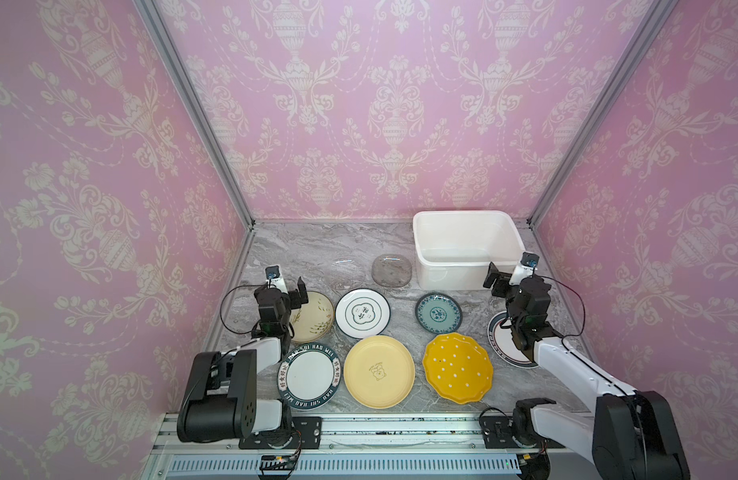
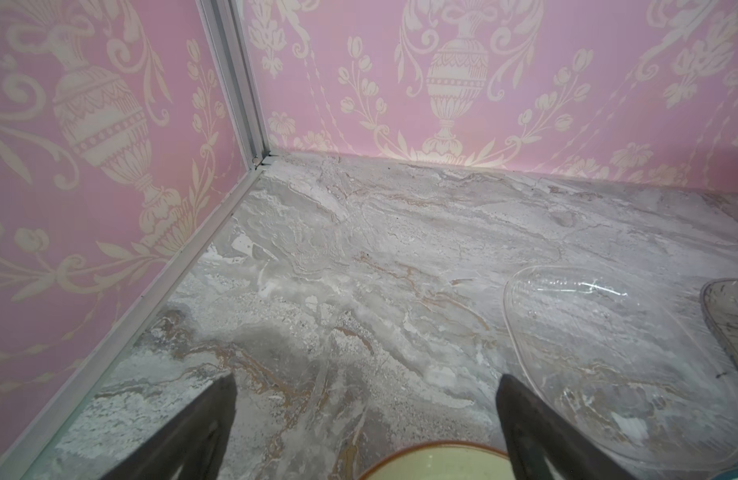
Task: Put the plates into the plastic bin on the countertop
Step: 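Raise both grippers from rest and turn them toward the plates, then reach both grippers to the cream bear plate and grip its rim edges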
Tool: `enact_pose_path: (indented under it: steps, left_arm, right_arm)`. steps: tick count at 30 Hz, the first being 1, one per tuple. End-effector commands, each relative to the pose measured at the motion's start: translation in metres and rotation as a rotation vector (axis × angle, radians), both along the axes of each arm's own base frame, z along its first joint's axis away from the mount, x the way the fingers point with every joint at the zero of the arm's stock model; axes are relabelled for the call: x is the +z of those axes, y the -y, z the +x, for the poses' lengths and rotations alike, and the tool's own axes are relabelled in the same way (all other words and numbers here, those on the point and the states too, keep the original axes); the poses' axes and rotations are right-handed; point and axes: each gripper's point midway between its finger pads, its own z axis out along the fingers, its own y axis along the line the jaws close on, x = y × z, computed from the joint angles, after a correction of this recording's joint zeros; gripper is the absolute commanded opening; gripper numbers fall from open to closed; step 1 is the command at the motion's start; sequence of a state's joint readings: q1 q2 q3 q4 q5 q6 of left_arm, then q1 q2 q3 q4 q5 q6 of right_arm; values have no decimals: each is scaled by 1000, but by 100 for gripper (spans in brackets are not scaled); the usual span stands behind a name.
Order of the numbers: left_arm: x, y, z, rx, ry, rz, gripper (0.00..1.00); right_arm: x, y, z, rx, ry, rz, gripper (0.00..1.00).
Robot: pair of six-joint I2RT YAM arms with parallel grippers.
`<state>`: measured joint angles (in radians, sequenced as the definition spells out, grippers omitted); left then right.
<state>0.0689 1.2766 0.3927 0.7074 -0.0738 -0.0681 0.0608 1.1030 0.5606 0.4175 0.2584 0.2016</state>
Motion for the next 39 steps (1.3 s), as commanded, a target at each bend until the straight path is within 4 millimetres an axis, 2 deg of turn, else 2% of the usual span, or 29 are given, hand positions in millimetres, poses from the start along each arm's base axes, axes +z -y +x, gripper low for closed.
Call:
enact_pose_path:
  steps: [1,4,6,7,9,12,15,16,17,21,26,29,31,35,39]
  left_arm:
    - [24,-8,-16,63,-71,-18,99]
    - [47,-31,-51,267,-117,-170,99]
    - [60,-35,-74,317,-96,-270,99]
    - [61,-33,-84,325,-91,-331,99]
    - [66,-20,-96,243,-83,-411,99]
    - [65,5,-115,160,-170,-526,97]
    - [55,35,-136,77,-312,-654,97]
    - [48,46,-144,45,-362,-689,97]
    - [55,54,-152,17,-383,-710,97]
    - [45,76,-178,-29,-546,-774,94]
    - [37,108,-198,-136,-707,-754,93]
    - [32,125,-201,-176,-763,-719,93]
    - [25,139,-202,-216,-820,-694,92]
    - [9,165,-207,-277,-971,-609,92]
    - [0,182,-218,-316,-1085,-555,91]
  right_arm:
    - [-2,-6,-15,-35,-171,212,100]
    - [16,-22,-22,17,-199,387,100]
    - [25,-27,-30,25,-185,501,100]
    - [31,-28,-36,32,-165,562,100]
    - [44,-28,-46,54,-82,659,100]
    - [67,-36,-59,145,50,741,100]
    - [72,-51,-71,210,-22,749,100]
    - [70,-58,-76,237,-75,740,100]
    - [67,-65,-82,256,-128,724,99]
    - [52,-97,-109,334,-284,641,96]
    - [15,-155,-140,483,-478,596,94]
    - [-12,-190,-155,584,-633,499,93]
    - [-30,-207,-161,636,-726,416,93]
    - [-51,-242,-169,753,-856,288,93]
    - [-68,-264,-171,826,-933,211,93]
